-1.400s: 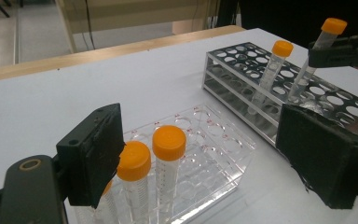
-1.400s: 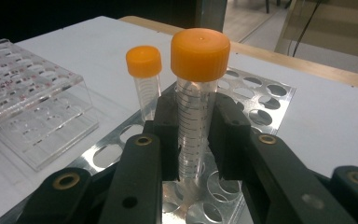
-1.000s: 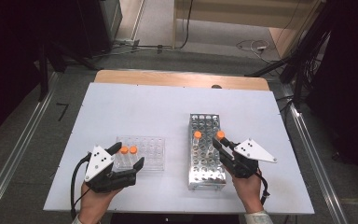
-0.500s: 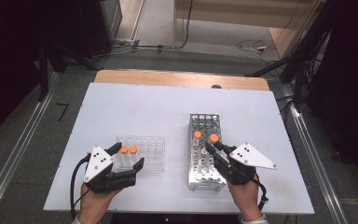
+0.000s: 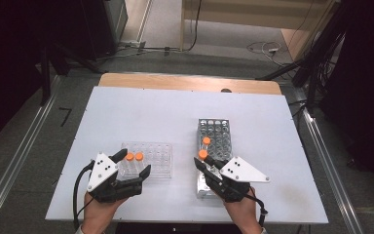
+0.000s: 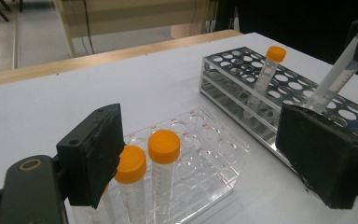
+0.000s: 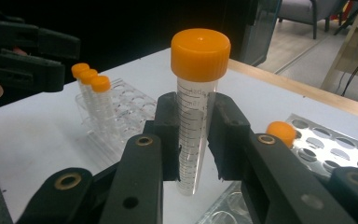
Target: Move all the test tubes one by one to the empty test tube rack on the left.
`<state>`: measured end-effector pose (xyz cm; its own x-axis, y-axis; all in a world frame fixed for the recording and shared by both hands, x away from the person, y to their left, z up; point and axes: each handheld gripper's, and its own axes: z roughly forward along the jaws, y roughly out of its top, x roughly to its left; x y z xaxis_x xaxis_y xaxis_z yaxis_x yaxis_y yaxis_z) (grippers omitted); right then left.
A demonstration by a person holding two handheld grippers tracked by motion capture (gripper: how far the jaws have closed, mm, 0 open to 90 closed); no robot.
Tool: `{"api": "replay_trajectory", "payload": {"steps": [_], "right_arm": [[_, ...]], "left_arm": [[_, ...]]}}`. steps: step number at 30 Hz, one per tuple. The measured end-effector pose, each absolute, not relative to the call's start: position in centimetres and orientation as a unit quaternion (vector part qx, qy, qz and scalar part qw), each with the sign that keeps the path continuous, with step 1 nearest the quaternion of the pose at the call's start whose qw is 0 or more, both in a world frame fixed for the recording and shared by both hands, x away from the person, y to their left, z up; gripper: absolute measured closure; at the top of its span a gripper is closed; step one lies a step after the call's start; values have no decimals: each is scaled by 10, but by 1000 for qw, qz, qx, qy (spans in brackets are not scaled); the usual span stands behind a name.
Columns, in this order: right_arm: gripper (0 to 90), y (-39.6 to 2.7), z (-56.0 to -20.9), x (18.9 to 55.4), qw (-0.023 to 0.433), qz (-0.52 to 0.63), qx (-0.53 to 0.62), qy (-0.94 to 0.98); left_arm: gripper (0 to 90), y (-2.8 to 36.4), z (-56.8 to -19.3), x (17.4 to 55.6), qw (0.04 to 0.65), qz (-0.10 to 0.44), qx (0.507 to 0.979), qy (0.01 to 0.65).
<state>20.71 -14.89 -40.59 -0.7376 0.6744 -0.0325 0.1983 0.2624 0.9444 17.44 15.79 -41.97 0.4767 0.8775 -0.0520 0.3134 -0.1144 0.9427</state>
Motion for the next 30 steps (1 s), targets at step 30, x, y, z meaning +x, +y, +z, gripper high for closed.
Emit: {"api": "replay_trajectory", "payload": {"steps": [30], "right_arm": [[721, -102, -428, 195, 190, 508, 260, 799]], "left_arm": [[158, 151, -415, 168, 520, 271, 695, 417]]}}
